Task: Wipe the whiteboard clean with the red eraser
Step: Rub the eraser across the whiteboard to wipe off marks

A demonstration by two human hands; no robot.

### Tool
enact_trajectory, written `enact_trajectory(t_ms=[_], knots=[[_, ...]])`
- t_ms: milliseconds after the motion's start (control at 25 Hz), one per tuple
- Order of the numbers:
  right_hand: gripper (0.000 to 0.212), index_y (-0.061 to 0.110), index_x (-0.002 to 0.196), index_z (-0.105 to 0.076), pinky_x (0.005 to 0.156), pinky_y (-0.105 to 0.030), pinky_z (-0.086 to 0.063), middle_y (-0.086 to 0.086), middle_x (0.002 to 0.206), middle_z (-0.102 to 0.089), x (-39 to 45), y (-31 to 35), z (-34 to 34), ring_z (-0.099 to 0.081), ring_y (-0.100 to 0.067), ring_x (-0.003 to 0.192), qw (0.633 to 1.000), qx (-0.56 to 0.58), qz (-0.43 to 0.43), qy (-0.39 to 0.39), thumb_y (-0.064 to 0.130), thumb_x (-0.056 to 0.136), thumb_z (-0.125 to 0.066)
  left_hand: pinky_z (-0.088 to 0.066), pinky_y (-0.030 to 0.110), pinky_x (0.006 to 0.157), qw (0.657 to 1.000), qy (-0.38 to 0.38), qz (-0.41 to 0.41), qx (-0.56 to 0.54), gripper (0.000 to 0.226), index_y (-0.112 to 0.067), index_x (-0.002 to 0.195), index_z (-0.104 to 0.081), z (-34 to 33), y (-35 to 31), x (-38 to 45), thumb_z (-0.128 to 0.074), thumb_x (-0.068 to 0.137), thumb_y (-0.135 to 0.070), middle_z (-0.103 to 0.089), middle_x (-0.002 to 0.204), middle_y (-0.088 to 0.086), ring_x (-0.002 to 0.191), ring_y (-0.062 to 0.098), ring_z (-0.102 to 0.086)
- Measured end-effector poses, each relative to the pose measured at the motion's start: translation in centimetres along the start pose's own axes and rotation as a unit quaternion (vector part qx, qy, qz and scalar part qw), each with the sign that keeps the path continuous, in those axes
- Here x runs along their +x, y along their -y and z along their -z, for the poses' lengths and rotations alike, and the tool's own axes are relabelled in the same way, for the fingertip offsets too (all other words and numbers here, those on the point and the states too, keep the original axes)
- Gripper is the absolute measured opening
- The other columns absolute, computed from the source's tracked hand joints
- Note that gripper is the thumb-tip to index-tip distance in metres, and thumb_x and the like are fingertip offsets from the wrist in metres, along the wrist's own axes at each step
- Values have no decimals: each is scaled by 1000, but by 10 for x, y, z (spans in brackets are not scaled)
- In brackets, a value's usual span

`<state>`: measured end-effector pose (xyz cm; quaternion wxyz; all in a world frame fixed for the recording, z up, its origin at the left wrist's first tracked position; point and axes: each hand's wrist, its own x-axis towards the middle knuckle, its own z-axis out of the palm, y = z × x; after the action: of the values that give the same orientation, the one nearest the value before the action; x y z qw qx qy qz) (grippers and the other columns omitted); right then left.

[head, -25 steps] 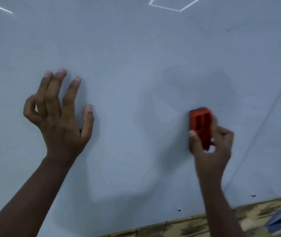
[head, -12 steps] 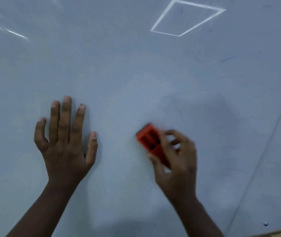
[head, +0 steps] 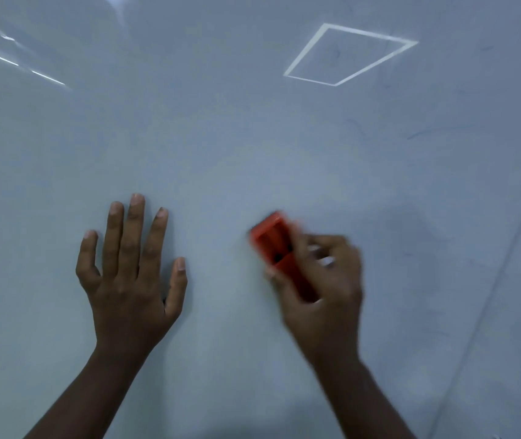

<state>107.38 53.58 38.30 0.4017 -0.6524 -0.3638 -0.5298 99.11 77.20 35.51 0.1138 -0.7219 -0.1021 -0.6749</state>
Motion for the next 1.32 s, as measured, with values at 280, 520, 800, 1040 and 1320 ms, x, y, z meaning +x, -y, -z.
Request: enact_trajectory(t_ms=[280,520,800,1040,1320], knots=[[63,24,142,-64,78,-44,-50,-2,116,-62,21,7,3,-56,-25,94,995,-43,76,43,34,83,-83,-23,60,124,1000,-4,-1,1,63,-10,164,-35,0,0,0,-50,107,-33,-28,173,16,160,35,-26],[61,16,140,-66,87,-35,-54,-12,109,-60,114,-71,59,-62,-30,97,981,-33,-122,-148,43,87,-79,-20,58,126,1000,-2,-1,11,64,-11,165,-33,0,-1,0,-48,108,-34,-26,173,16,161,33,-24],[65,13,145,-61,79,-45,-49,-11,104,-59,82,-8,17,-53,-34,90,995,-87,21,-39,35,86,-77,-29,56,117,999,-30,16,-1,59,-11,157,-46,0,-2,6,-51,103,-36,-39,167,13,155,33,-34],[58,11,152,-53,86,-44,-46,-9,126,-62,46,11,-14,-61,-30,107,980,-150,131,6,34,100,-65,-29,50,98,998,-54,17,7,52,-12,144,-56,8,-4,80,-56,99,-37,-49,148,13,133,35,-45],[50,15,149,-57,86,-48,-44,-16,128,-63,131,-49,10,-61,-39,107,966,-176,124,-142,37,105,-60,-24,53,113,998,-68,-6,7,60,-14,155,-45,17,21,211,-51,102,-42,-37,164,13,155,33,-31]])
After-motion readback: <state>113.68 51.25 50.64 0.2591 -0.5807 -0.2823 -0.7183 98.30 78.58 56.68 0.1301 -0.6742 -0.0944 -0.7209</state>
